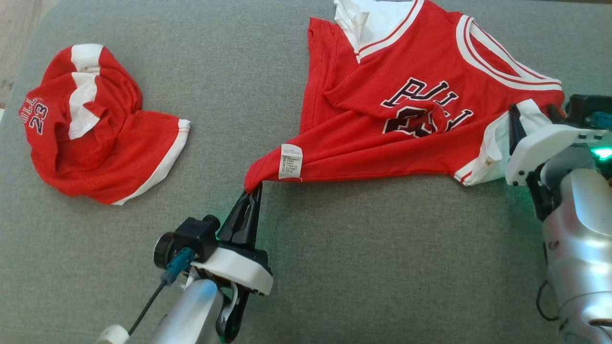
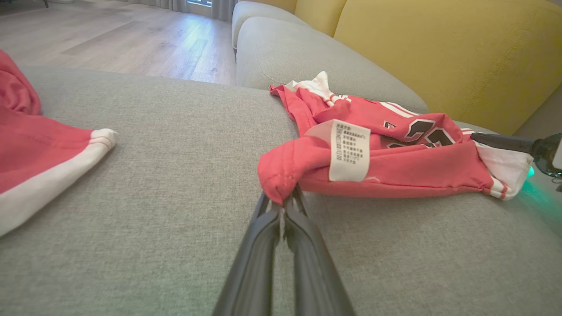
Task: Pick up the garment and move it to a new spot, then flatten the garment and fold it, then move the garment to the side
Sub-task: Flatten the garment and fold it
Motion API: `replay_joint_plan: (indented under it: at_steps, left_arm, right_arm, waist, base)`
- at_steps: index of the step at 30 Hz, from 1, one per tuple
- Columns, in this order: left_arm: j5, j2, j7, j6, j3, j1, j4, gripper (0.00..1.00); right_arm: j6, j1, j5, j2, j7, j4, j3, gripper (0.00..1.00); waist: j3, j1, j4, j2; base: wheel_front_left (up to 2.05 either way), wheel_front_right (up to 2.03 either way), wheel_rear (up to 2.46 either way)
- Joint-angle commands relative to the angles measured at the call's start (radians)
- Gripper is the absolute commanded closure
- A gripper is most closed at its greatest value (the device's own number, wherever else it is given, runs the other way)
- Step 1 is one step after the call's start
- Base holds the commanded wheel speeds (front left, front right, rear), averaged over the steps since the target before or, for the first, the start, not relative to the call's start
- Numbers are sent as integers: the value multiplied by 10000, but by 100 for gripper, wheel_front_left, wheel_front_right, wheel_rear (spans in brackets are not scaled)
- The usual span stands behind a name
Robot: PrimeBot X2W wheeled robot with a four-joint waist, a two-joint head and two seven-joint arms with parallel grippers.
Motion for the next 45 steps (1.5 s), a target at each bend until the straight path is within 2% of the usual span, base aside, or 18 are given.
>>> replay_joint_plan:
  at_steps: [1,4,5,6,8,17,24,26,28,35,39,45]
  left_arm:
    - [-78,40,-123,39,240,-325,-231,100]
    - [-85,39,-123,62,256,-312,-208,100]
    - [-87,39,-123,68,260,-308,-203,100]
    - [-90,39,-123,72,262,-305,-199,100]
    - [-102,39,-123,77,257,-300,-191,100]
    - [-166,38,-124,136,433,-129,-191,100]
    - [-381,235,-124,61,1070,-113,-416,100]
    - [-668,278,-114,11,1352,-257,-523,100]
    - [-977,494,165,-57,1655,-750,-877,100]
    - [-1343,1266,1443,-47,2204,-2352,-2110,100]
    - [-1188,1752,2029,103,2359,-3232,-2772,100]
    - [-970,2256,2563,345,2536,-3868,-3825,100]
  right_arm:
    - [-7,-355,93,-22,-128,-215,265,0]
    - [-7,-471,237,-27,-268,118,519,0]
    - [-7,-507,290,-40,-312,219,600,12]
    - [-7,-543,341,-52,-350,315,673,46]
    - [-7,-613,438,-80,-417,491,834,100]
    - [-7,-673,990,-266,-1101,804,1707,100]
    - [-7,-283,1819,-519,-2046,-163,2869,100]
    - [-7,-140,2161,-712,-2245,-788,3314,100]
    - [-7,84,2535,-1182,-2477,-1979,3907,100]
    - [-7,472,2960,-2131,-2738,-5084,4499,100]
    - [-7,544,2819,-2404,-2825,-6830,4343,100]
    - [-7,678,2182,-2424,-2692,-8991,3708,100]
  waist:
    - [-11,0,-4,0]
    - [-52,0,-23,0]
    - [-67,0,-35,0]
    - [-82,0,-49,0]
    - [-120,0,-75,0]
    - [-505,0,-273,0]
    - [-1229,0,-724,0]
    - [-1463,0,-898,0]
    - [-1821,0,-1137,0]
    - [-2608,0,-1637,0]
    - [-2917,0,-1886,0]
    - [-3224,0,-2154,0]
  base:
    - [0,0,0]
    - [0,0,0]
    - [0,0,0]
    - [0,0,0]
    - [0,0,0]
    - [0,0,0]
    - [0,0,0]
    - [0,0,0]
    - [0,0,0]
    - [0,0,0]
    - [0,0,0]
    - [0,0,0]
